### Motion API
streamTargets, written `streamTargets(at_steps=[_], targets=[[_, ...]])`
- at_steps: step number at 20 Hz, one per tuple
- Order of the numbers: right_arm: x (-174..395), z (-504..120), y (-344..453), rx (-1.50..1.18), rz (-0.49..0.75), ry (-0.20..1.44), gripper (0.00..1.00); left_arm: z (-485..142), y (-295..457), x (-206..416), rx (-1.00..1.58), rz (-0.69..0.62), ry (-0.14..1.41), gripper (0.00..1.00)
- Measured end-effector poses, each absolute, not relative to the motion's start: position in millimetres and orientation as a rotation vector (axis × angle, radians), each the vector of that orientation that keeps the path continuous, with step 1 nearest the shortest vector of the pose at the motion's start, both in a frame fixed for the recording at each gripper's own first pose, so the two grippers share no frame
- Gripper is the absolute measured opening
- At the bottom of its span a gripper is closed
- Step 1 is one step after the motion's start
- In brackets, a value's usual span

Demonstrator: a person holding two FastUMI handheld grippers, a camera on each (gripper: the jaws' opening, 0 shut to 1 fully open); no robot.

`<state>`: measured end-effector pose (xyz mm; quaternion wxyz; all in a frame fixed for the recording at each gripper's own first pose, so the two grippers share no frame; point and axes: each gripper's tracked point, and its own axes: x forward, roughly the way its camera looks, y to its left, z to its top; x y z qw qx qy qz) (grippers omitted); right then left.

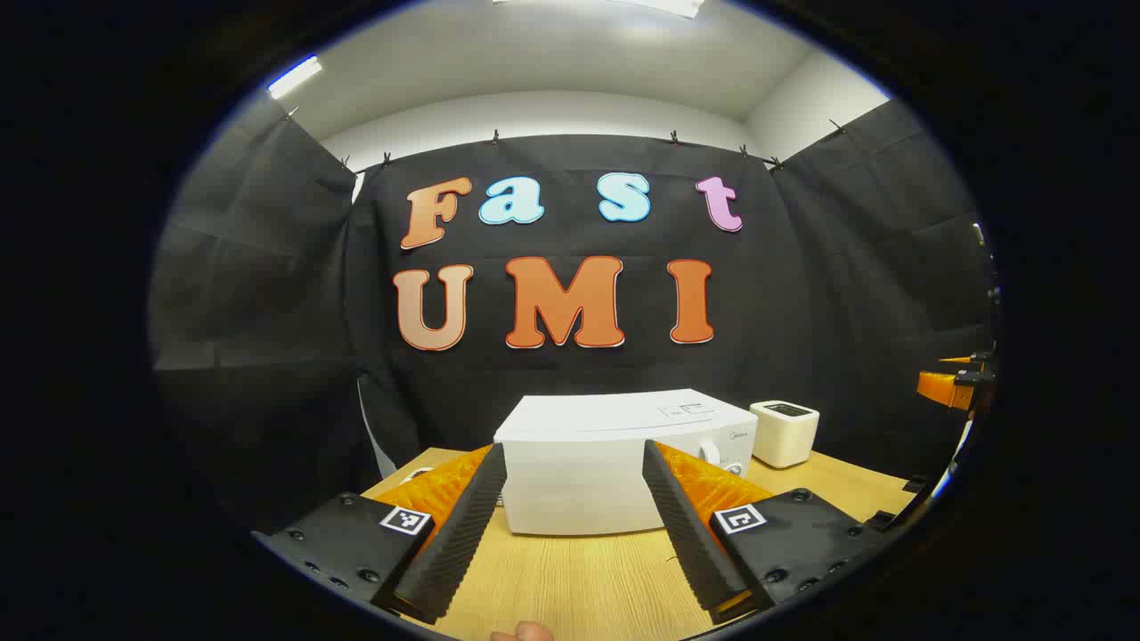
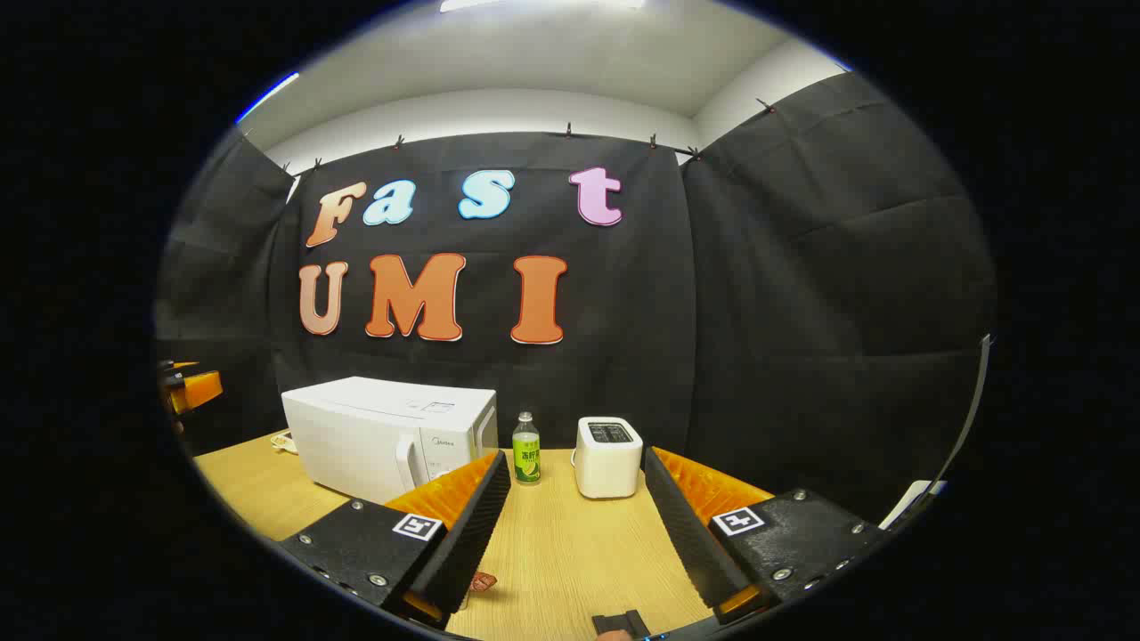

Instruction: Open the microwave oven with the left hand, put the food in, and close the microwave oven.

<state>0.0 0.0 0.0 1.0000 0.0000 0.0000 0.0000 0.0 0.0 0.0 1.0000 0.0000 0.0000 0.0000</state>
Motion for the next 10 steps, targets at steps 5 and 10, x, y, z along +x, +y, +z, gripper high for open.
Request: streamTargets(at_steps=[5, 10], targets=[[-0.1, 0.8, -0.1, -0.005, -0.004, -0.006, 0.94, 1.2, 0.5, -1.3, 0.018, -0.004, -0.002, 0.98], [-0.8, 0.3, -1.5, -0.004, -0.004, -0.007, 0.94, -0.6, -0.3, -0.5, 0.010, -0.012, 0.004, 1.00]])
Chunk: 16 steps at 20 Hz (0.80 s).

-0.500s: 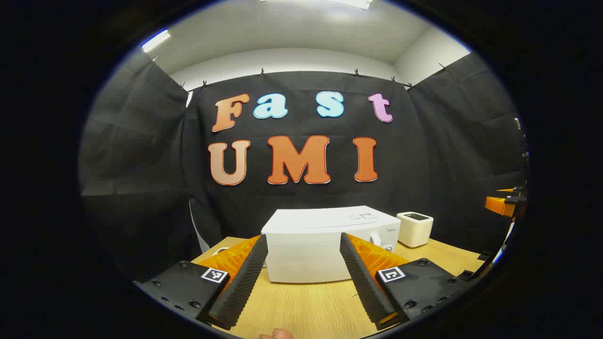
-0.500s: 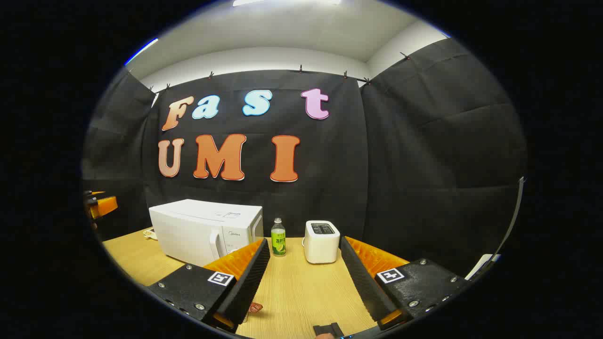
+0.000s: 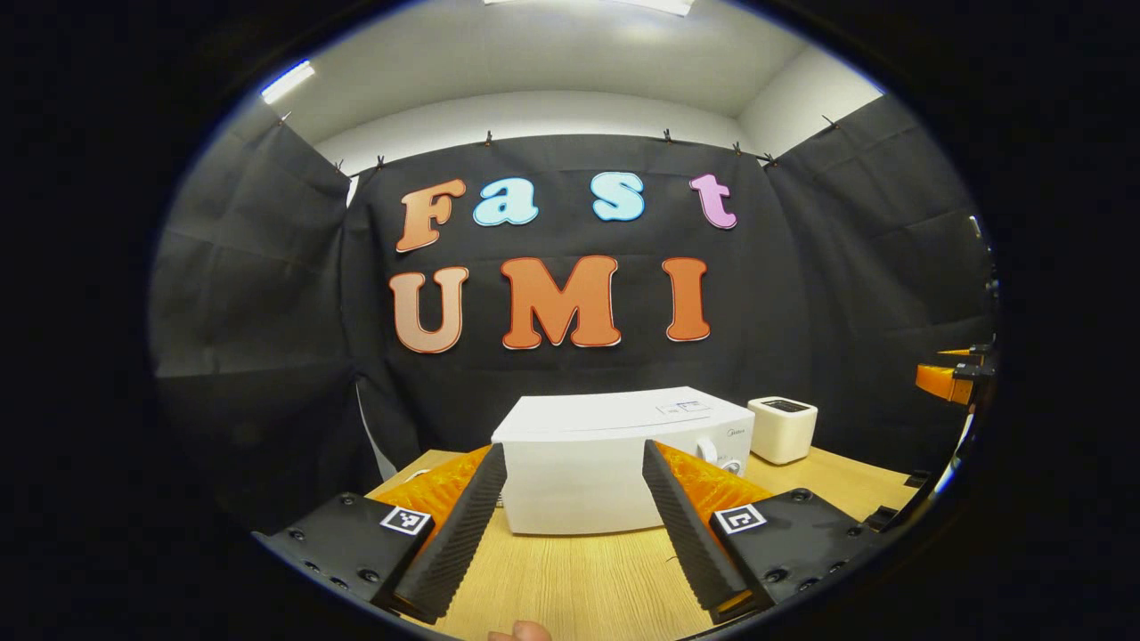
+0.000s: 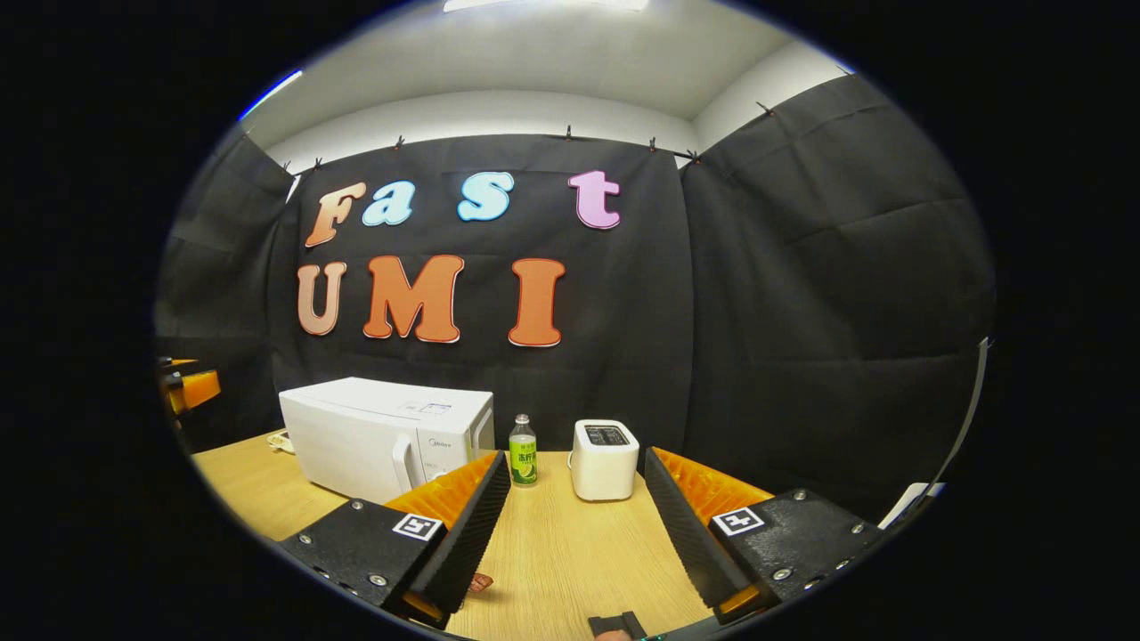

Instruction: Open the microwave oven with the left hand, put the food in, and close the microwave oven.

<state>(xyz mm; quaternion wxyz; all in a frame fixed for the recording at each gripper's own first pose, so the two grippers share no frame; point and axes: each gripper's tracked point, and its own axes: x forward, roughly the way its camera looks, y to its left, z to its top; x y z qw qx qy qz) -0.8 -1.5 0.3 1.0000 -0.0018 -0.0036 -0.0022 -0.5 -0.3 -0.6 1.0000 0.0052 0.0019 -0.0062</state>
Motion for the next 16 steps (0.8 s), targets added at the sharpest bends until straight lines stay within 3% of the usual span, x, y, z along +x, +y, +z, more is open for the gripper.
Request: streamTargets(at_steps=[8, 16], targets=[[-0.7, -2.7, -1.6, -0.001, -0.004, -0.003, 0.94, -0.6, -6.8, 2.6, 0.005, -0.022, -0.009, 0.98], [0.5, -9.8, -5.6, -0.001, -0.009, 0.006, 0.94, -25.0, -60.4, 38.1, -0.038, -0.090, -0.029, 0.99]])
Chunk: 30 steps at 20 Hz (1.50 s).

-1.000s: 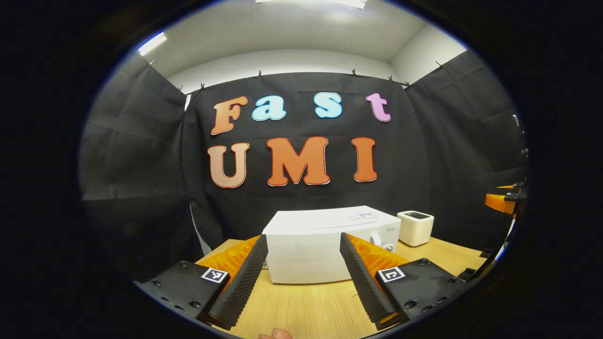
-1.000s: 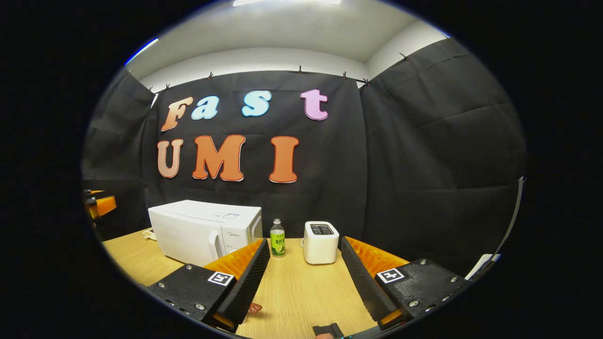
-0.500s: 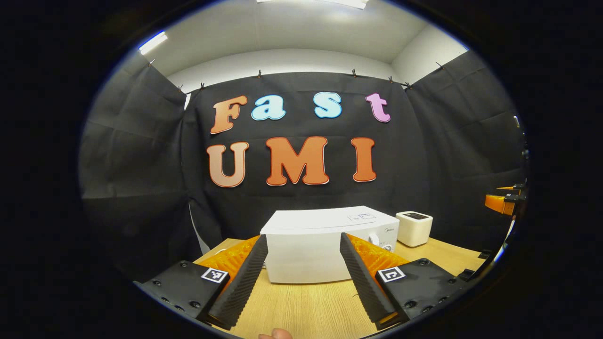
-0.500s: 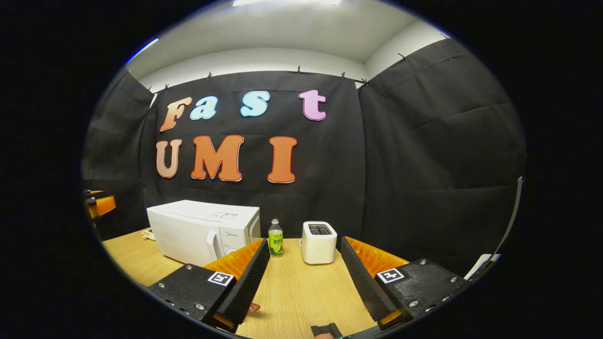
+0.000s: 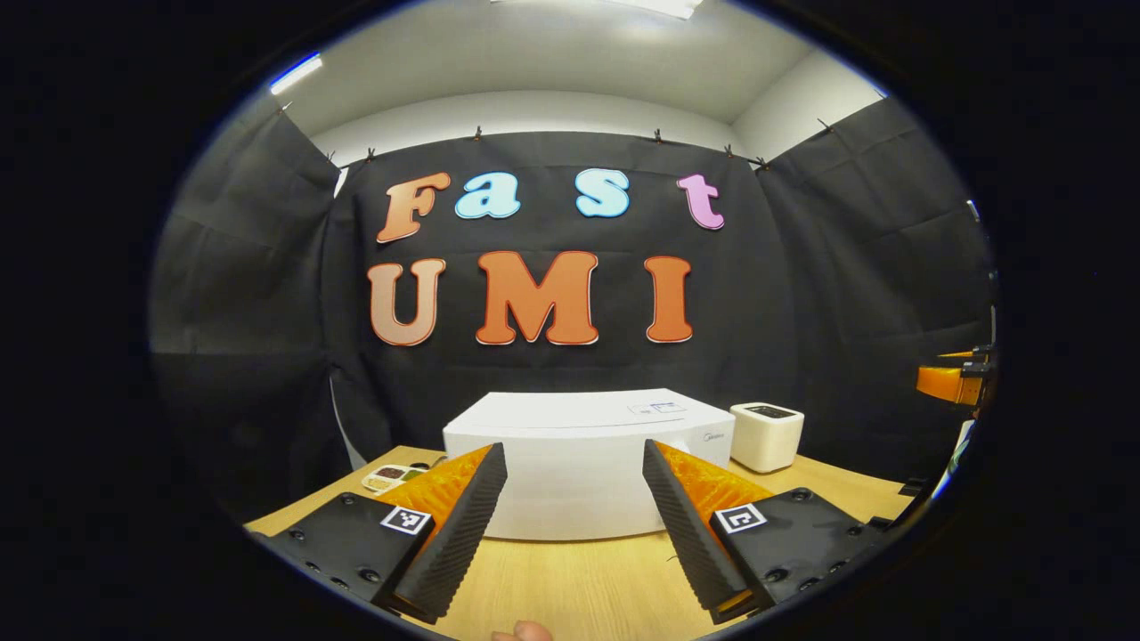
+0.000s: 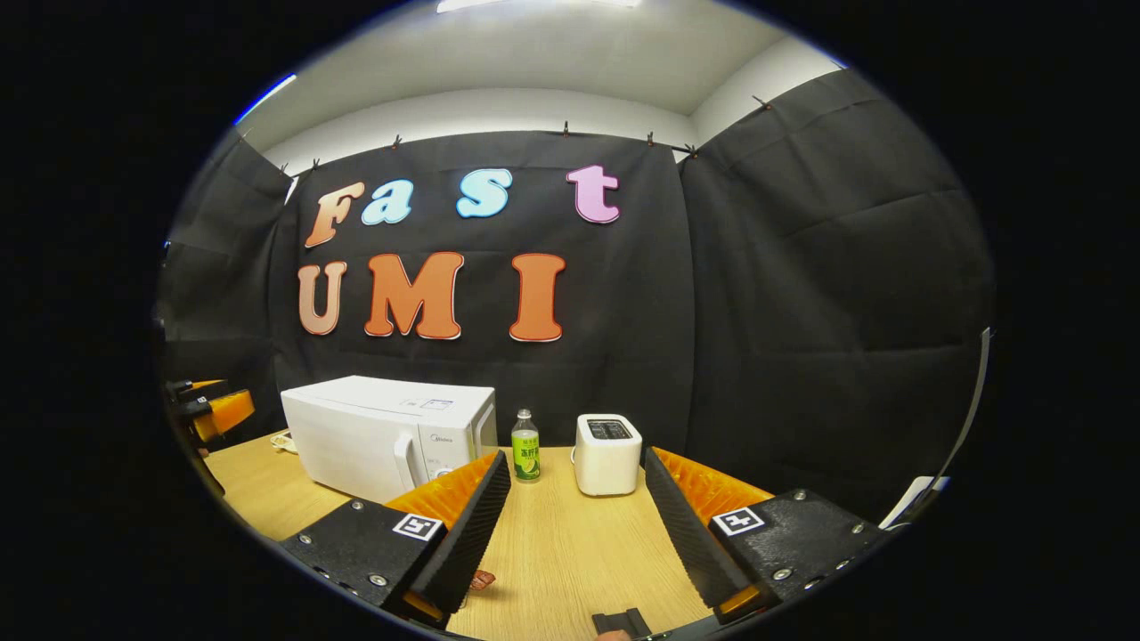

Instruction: Open the microwave oven with the left hand, put the food in, and close the microwave oven.

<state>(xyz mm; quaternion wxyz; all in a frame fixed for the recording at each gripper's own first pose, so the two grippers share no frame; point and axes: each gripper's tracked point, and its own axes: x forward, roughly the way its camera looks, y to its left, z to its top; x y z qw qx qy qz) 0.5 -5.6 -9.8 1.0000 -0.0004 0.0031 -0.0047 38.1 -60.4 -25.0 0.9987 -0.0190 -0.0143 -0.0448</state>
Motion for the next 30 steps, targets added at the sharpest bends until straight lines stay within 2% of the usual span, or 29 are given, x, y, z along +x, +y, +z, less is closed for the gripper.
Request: streamTargets(at_steps=[10, 17, 22, 24, 29, 30], targets=[[13.5, -32.2, -13.8, -0.004, -0.014, 0.036, 0.94, -93.6, -150.7, 107.9, -0.049, -0.204, 0.026, 0.98], [25.7, -50.6, -28.4, 0.000, -0.028, 0.057, 0.94, -146.0, -197.1, 165.0, -0.046, -0.220, 0.105, 0.98], [32.7, -59.3, -38.3, 0.005, -0.045, 0.055, 0.95, -180.4, -200.3, 194.6, -0.049, -0.147, 0.156, 1.00], [35.3, -63.0, -39.9, 0.000, -0.045, 0.057, 0.95, -189.1, -207.3, 196.9, -0.061, -0.152, 0.177, 0.94], [37.5, -70.2, -42.8, -0.007, -0.044, 0.069, 0.95, -177.2, -203.1, 208.8, -0.020, -0.108, 0.072, 0.56], [37.7, -71.2, -43.4, -0.002, -0.044, 0.071, 0.95, -182.6, -214.2, 210.1, -0.022, -0.157, 0.082, 0.56]])
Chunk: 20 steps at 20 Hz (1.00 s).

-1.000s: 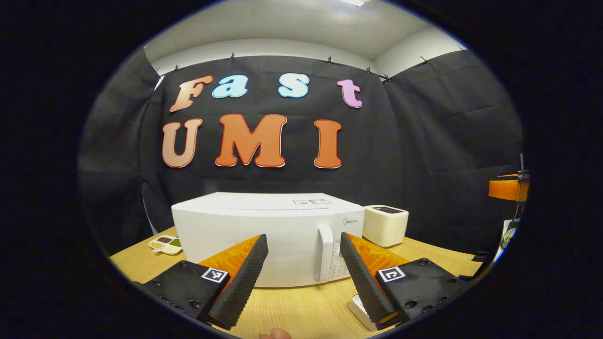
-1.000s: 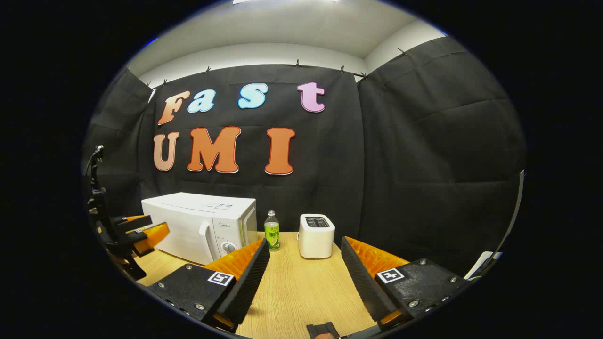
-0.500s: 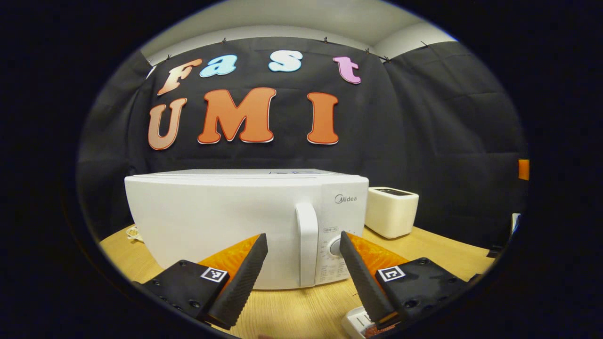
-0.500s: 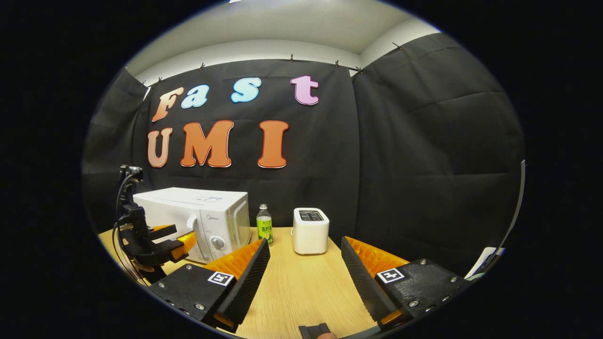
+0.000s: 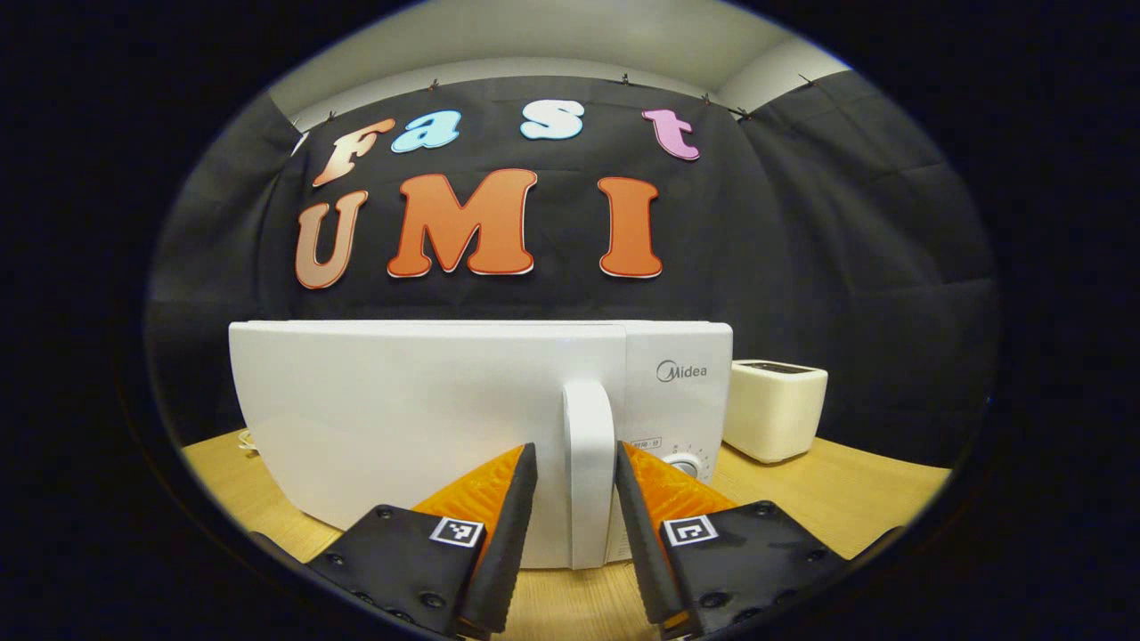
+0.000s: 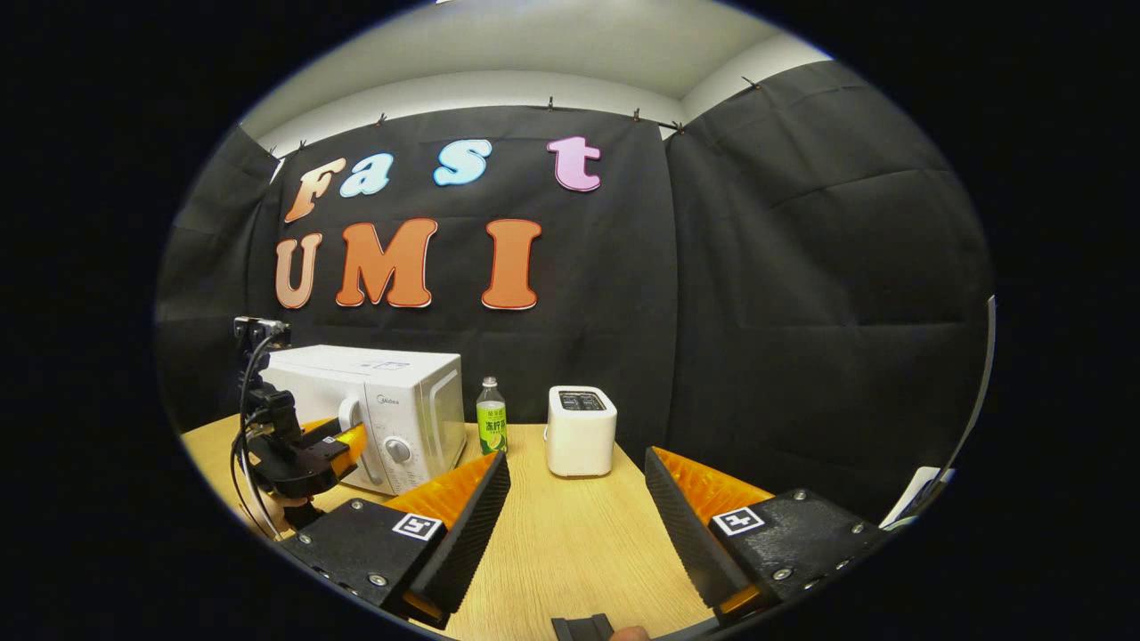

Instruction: Open the microwave oven with the left hand, put the food in, and close the microwave oven.

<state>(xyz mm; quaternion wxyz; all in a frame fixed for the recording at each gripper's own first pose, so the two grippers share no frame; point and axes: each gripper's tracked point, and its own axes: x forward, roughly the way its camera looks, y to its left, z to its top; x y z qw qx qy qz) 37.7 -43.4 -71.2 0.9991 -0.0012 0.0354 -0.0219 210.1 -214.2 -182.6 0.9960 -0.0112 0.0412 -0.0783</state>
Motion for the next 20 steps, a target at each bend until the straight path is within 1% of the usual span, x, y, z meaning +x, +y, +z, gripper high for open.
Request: streamTargets(at_steps=[1, 2, 3, 4, 5, 6, 8, 10, 11, 12, 14, 18, 20], targets=[[38.3, -71.0, -43.8, 0.002, -0.044, 0.072, 0.95, -184.1, -210.8, 215.1, -0.010, -0.134, 0.087, 0.56], [37.3, -71.8, -44.7, 0.006, -0.045, 0.074, 0.95, -173.9, -211.3, 208.6, 0.005, -0.130, 0.091, 0.29], [36.0, -71.4, -45.4, 0.010, -0.047, 0.076, 0.95, -179.0, -214.6, 208.5, 0.017, -0.132, 0.096, 0.29], [34.8, -70.5, -45.7, 0.013, -0.048, 0.074, 0.95, -178.9, -214.3, 207.4, 0.019, -0.134, 0.090, 0.23], [33.6, -69.1, -45.6, 0.017, -0.048, 0.072, 0.95, -180.1, -214.1, 209.2, 0.018, -0.138, 0.087, 0.23], [31.9, -68.1, -44.2, 0.020, -0.045, 0.070, 0.95, -180.9, -213.1, 211.9, 0.013, -0.143, 0.077, 0.16], [27.4, -64.7, -41.2, 0.023, -0.036, 0.060, 0.94, -181.7, -214.2, 211.9, -0.006, -0.166, 0.097, 0.10], [24.0, -63.2, -41.0, 0.019, -0.038, 0.055, 0.94, -181.5, -213.8, 210.3, -0.014, -0.184, 0.114, 0.11], [22.2, -63.3, -40.7, 0.016, -0.038, 0.054, 0.94, -184.7, -212.7, 194.8, -0.029, -0.182, 0.145, 0.11], [20.3, -62.8, -38.9, 0.013, -0.035, 0.052, 0.95, -176.9, -209.9, 181.1, -0.033, -0.198, 0.106, 0.11], [18.8, -62.1, -34.3, 0.009, -0.025, 0.053, 0.95, -172.5, -206.0, 160.2, -0.037, -0.246, 0.091, 0.10], [11.3, -56.5, -13.9, 0.014, 0.014, 0.046, 0.95, -171.5, -192.7, 118.4, -0.092, -0.358, 0.131, 0.10], [8.0, -53.2, -4.6, 0.011, 0.030, 0.039, 0.94, -168.6, -181.6, 97.6, -0.063, -0.396, 0.133, 0.10]])
